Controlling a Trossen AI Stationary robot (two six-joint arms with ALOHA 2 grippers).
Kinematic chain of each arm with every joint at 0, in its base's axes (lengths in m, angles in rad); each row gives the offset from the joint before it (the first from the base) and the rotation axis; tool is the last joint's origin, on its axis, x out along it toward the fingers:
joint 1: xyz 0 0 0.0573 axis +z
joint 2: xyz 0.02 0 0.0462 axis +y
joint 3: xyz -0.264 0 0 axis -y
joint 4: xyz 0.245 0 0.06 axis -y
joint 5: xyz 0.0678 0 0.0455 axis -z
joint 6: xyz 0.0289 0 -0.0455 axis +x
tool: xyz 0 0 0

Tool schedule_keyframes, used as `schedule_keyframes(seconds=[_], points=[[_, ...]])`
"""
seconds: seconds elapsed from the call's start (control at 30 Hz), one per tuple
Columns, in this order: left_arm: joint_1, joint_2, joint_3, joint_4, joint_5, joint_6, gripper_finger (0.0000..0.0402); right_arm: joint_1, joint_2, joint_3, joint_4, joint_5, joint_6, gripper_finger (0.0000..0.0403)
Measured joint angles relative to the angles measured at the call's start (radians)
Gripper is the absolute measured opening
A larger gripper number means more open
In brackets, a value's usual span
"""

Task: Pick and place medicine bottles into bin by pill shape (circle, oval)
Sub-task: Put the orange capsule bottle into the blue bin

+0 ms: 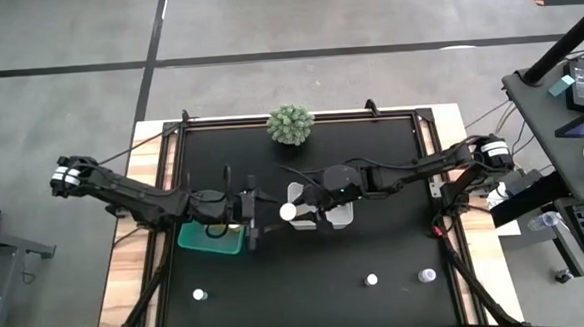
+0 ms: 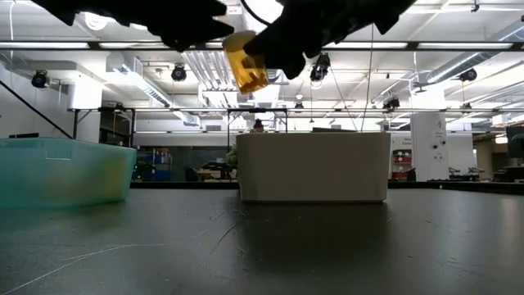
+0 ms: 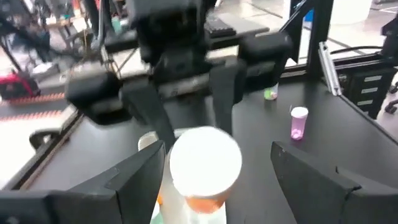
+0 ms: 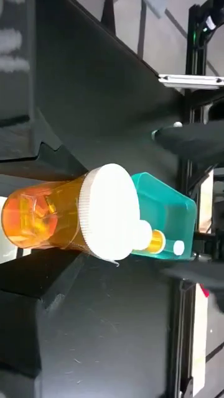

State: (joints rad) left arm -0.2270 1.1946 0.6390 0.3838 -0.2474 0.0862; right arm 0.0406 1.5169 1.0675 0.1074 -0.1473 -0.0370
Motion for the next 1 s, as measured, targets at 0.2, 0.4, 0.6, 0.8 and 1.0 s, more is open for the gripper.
schedule_keyframes(seconds=[0.2,0.4,0.6,0.8,1.0], points=[[0.038,0.060,-0.001,0.000,-0.006,-0.053,0.0276,0.000,0.004,0.019,-0.006,0.000,-0.016,0.0151],[0.038,0.101,0.024,0.007,-0.008,-0.046,0.0274,0.000,0.004,0.017,-0.007,0.001,-0.015,0.0151],[0.038,0.112,0.033,0.009,-0.008,-0.047,0.0231,0.000,0.004,0.014,-0.006,0.001,-0.016,0.0151],[0.038,0.110,0.031,0.004,-0.008,-0.054,0.0179,0.000,0.015,0.013,-0.005,0.002,-0.027,0.0151],[0.037,0.110,0.026,-0.001,-0.016,-0.057,0.0173,0.000,0.027,0.013,0.005,0.002,-0.029,0.0180]])
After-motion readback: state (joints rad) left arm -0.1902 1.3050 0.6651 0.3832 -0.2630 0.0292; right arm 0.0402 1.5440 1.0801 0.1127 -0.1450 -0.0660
